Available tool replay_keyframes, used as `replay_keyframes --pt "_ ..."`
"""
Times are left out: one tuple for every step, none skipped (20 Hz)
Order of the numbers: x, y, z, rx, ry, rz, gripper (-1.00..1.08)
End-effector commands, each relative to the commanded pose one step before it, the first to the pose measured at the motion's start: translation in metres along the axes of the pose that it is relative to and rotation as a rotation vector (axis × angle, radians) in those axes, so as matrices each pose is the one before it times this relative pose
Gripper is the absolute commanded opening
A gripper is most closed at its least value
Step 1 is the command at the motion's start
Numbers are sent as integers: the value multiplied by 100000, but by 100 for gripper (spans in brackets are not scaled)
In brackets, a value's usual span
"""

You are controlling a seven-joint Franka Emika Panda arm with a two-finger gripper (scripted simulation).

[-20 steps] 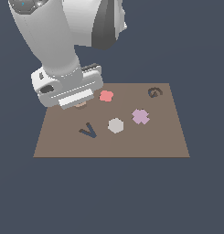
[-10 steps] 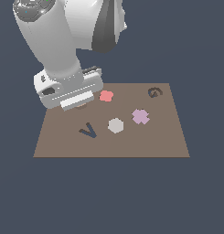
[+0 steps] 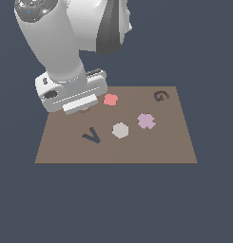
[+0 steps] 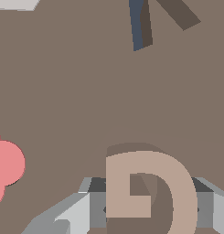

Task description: Insert a designated object into the corresponding slot on a board.

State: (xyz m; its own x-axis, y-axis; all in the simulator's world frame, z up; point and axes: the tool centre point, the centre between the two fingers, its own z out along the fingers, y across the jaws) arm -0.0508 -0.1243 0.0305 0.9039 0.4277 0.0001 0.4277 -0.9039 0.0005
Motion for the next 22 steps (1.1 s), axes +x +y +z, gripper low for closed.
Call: replay_keyframes --pt "-132 -177 -5 1 -5 1076 -100" --pt "-91 -119 -5 -1 0 742 -100" --pt "-107 -141 -6 -1 0 876 -100" --pt "-123 -162 -7 -1 0 1008 -100" --pt "-138 -183 -7 -2 0 1139 -100" --pt "-154 -204 -8 -2 0 1270 -100" --pt "-169 -225 -9 -2 0 1397 -100" --pt "-185 -245 -10 -2 0 1523 -100" --pt "-199 -265 -11 -2 0 1646 -100" --pt "-214 -285 -11 -2 0 1767 -100" --pt "-228 -304 -12 -2 0 1887 -100" --pt "-242 -323 -13 -2 0 2002 -100" --pt "-255 -341 -13 -3 0 2116 -100" --pt "-268 -360 -14 -3 0 2226 -100" --pt "-281 -378 -15 -3 0 2333 -100" --pt "-293 -395 -15 -3 -1 2438 -100" --pt "-305 -412 -16 -3 -1 2539 -100" --pt "-316 -428 -16 -3 -1 2638 -100" --pt "-327 -444 -17 -3 -1 2732 -100" --pt "-337 -460 -17 -2 -1 2823 -100" --pt "-347 -475 -18 -2 -1 2911 -100" --pt "-357 -489 -18 -2 -1 2996 -100"
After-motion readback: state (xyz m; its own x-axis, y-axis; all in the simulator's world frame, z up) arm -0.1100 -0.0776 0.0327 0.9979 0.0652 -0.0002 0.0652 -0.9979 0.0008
